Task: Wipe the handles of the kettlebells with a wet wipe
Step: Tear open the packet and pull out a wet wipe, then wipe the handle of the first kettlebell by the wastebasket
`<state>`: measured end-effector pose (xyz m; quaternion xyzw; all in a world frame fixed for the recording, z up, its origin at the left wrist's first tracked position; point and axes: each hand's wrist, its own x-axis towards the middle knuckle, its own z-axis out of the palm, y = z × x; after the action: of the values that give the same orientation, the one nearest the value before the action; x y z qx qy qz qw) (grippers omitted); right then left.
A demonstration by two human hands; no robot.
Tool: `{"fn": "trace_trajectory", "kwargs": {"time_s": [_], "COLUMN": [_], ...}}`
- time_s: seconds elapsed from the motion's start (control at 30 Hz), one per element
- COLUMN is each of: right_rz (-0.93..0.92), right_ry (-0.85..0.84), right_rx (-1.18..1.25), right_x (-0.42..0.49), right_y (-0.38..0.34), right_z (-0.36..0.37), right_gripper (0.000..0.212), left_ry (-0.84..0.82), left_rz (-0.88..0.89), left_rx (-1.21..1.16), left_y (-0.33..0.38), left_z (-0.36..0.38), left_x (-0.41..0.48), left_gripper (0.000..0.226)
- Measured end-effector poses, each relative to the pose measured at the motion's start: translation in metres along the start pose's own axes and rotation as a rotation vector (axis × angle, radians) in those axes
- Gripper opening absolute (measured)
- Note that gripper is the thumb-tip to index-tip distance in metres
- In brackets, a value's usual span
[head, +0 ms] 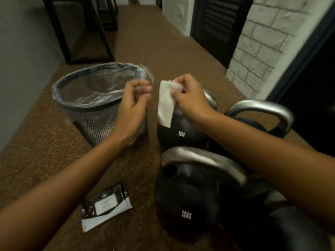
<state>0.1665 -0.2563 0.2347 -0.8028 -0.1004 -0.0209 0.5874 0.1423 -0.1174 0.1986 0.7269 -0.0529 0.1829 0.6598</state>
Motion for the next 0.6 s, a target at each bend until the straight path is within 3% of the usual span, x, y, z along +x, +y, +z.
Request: {"fn": "trace_trajectory", "kwargs": {"time_s": [0.13, 0.23, 0.4, 0.6], "right_rz": [0.048, 0.123, 0.13, 0.197], "right_ry": [0.037, 0.054, 0.114, 0.186], "right_rx": [0.061, 0.14, 0.14, -0.118], "right_x": [0.019, 0.03, 0.044, 0.062], "right_y": [0.003, 0.006, 0.025, 0.073], "right_z": [-0.036, -0.051, -0.061, -0.063], "right_gripper": [0.015, 0.022, 0.02, 0.03], "left_ry": [-0.356, -0.452, -0.296, 0.079], "left_rz": [-0.137, -0.202, -0.168, -0.17], "left_rx": [-0.045, 0.058, 0.188, 0.198], "left_y": [0.018, 0.021, 0.0, -0.039], "left_z": [0.037, 0.057, 0.07, 0.058], "left_x": [0.039, 0.055, 0.077, 0.083], "left_gripper": [0.035, 0.037, 0.033, 0.041]}}
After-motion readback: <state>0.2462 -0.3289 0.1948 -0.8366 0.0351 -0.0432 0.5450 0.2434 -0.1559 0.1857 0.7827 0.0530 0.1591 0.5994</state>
